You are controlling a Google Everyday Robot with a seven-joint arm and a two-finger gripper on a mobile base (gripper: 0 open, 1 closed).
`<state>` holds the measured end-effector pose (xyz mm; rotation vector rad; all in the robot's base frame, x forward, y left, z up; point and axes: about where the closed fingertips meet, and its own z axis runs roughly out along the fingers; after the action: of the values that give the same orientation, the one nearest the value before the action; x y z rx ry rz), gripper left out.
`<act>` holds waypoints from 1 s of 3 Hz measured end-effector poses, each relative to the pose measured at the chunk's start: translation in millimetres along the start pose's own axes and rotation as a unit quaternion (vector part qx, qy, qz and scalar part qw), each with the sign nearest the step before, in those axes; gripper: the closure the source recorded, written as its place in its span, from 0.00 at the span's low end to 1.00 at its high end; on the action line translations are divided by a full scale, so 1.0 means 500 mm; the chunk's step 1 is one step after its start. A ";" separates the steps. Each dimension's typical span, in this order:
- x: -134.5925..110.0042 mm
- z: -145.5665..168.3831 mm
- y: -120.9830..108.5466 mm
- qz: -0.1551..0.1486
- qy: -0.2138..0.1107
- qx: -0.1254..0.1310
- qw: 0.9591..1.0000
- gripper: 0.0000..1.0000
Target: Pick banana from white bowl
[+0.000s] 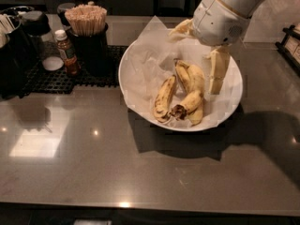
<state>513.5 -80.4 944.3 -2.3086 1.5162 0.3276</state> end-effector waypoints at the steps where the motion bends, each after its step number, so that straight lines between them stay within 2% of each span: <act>1: -0.036 -0.013 -0.082 -0.122 -0.039 0.029 0.991 0.00; 2: -0.027 0.001 -0.089 -0.115 -0.043 0.034 0.992 0.00; 3: 0.000 0.046 -0.066 -0.093 -0.061 0.018 0.994 0.00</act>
Offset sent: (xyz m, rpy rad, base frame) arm 0.0176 0.0188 0.0116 0.0641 -0.0533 0.1644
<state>543.6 -59.1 929.1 -2.3328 1.2290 0.3812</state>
